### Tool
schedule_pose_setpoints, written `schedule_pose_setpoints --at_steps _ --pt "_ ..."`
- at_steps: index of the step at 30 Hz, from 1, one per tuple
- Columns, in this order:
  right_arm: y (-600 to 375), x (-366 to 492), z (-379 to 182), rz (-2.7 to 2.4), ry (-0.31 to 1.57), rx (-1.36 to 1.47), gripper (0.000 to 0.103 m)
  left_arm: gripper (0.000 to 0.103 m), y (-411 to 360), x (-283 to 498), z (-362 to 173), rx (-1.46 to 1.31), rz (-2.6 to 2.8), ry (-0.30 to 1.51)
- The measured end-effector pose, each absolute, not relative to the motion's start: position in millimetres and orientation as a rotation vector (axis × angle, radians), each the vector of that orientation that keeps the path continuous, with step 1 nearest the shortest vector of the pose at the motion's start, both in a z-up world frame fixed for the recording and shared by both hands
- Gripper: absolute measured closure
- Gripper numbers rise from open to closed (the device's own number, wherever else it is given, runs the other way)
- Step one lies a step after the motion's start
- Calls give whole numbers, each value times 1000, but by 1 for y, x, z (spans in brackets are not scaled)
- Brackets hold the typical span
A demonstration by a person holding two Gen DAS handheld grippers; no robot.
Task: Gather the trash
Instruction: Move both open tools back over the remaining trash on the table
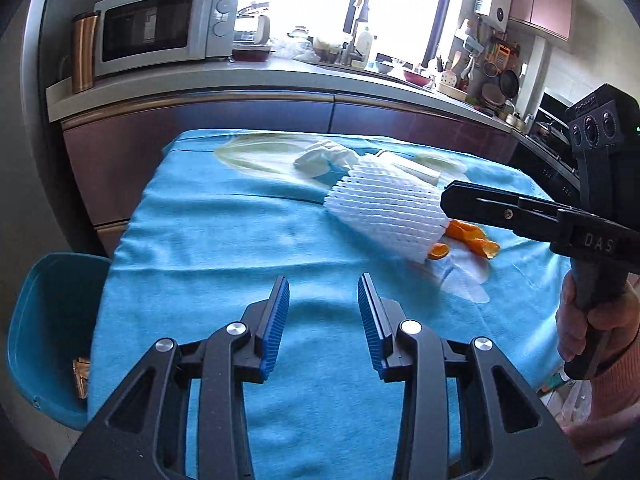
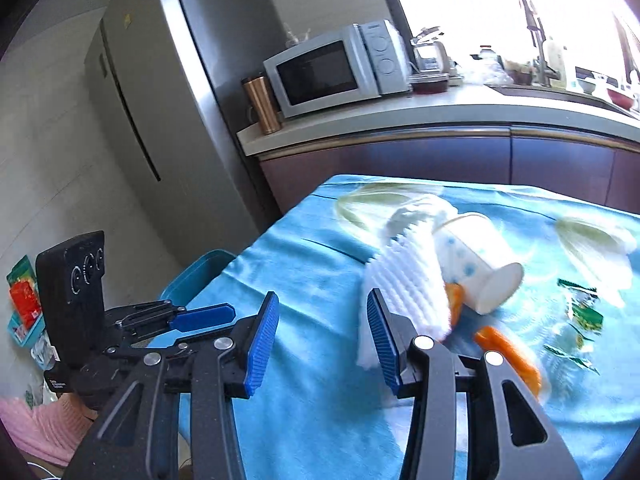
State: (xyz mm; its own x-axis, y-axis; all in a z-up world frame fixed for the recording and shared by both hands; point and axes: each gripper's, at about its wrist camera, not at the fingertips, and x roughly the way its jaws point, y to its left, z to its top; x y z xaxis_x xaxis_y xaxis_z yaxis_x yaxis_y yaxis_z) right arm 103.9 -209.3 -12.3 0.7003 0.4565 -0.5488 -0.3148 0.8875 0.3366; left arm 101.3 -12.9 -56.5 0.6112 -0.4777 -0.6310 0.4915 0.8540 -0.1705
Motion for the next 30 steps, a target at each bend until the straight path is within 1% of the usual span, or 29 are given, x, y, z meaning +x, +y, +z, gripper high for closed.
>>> schedule_pose_setpoints --at_steps 8,16,18,22,26,29,30 --pt "-255 101 -33 333 681 287 59 66 -46 104 -55 39 -607 733" --pt "-291 88 -53 246 714 329 59 54 -86 103 -53 102 -649 726" --pt "-297 86 -57 228 720 331 59 53 -96 106 -53 117 -654 729" --pt "-307 83 -63 196 733 344 59 50 -115 115 -54 146 -647 726" --pt "-317 82 -70 180 755 359 59 50 -127 125 -59 161 -627 740" --pt "-321 83 -74 178 767 365 59 55 -131 131 -66 155 -615 767" --pt "-322 83 -74 179 770 370 59 60 -131 132 -67 148 -615 775"
